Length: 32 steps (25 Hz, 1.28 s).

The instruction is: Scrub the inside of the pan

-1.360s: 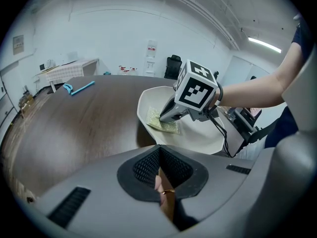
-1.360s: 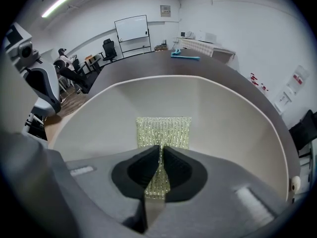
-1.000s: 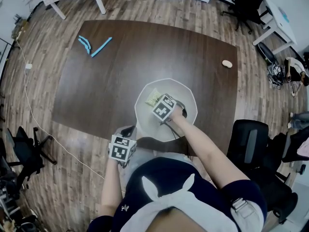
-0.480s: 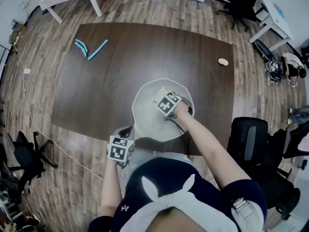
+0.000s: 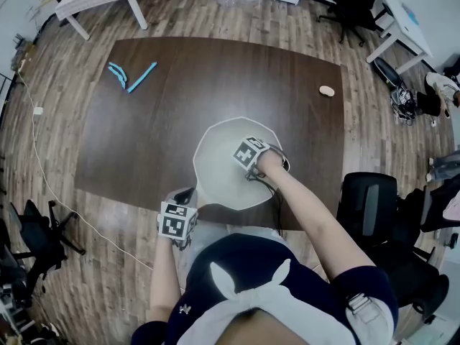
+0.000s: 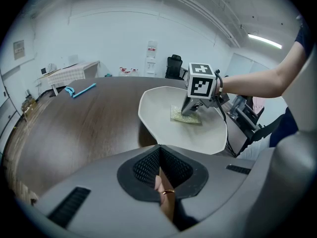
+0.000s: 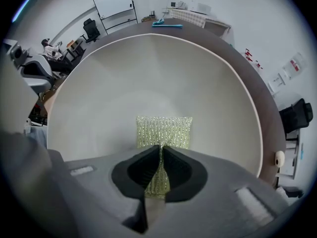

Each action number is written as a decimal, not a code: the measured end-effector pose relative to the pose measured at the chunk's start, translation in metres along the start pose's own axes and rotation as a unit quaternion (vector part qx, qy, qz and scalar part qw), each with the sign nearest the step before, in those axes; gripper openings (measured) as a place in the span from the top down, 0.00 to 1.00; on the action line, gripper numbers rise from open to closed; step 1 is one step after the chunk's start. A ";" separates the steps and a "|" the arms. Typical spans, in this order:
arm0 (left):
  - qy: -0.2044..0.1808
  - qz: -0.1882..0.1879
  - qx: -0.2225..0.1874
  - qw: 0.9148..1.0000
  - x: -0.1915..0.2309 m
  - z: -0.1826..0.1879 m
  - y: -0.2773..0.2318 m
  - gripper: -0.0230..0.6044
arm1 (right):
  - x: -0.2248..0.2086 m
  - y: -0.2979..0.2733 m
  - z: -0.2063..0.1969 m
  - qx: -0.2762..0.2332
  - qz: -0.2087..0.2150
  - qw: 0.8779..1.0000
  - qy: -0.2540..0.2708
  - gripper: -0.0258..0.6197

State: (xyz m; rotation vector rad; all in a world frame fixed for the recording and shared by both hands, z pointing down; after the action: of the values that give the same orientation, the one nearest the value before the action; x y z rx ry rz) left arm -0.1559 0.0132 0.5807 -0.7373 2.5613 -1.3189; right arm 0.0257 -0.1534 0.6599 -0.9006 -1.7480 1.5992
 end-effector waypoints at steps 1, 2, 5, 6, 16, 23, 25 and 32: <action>0.000 0.000 0.000 1.000 0.000 0.000 0.000 0.96 | 0.000 0.001 -0.003 0.007 0.003 1.000 -0.001 0.91; -0.001 0.001 0.000 1.000 0.000 0.001 0.001 0.96 | 0.001 0.001 -0.005 0.014 0.007 1.000 -0.002 0.91; -0.001 0.002 0.002 1.000 -0.001 0.000 0.002 0.96 | 0.008 -0.001 -0.014 0.035 0.021 0.999 0.002 0.91; -0.001 0.004 0.002 1.000 -0.001 0.000 0.002 0.96 | 0.010 -0.002 -0.017 0.042 0.028 0.999 0.003 0.91; -0.010 0.008 0.006 1.000 -0.005 0.000 0.000 0.96 | 0.039 -0.002 -0.052 0.075 0.113 0.989 -0.053 0.91; -0.010 0.015 0.007 1.000 -0.008 0.001 0.000 0.96 | 0.062 -0.001 -0.051 0.047 0.122 0.991 -0.043 0.91; -0.011 0.018 0.007 1.000 -0.008 0.001 0.001 0.96 | 0.073 0.003 -0.051 0.045 0.128 0.990 -0.043 0.92; -0.008 0.016 0.007 1.000 -0.010 0.002 0.002 0.96 | 0.098 0.005 -0.027 -0.032 0.123 0.992 0.008 0.92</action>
State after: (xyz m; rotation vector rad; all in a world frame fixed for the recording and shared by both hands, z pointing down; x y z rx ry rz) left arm -0.1471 0.0178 0.5776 -0.6975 2.5378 -1.3145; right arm -0.0104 -0.0586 0.6556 -1.1952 -1.7390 1.6912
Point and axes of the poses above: the fingertips, and each gripper's own axes: y backward along the fingers, x to its left, z out of its top, the point moved 5 cm from there along y, backward along the fingers, and after that the axes turned 11 degrees about -y, right-handed, at the moved point
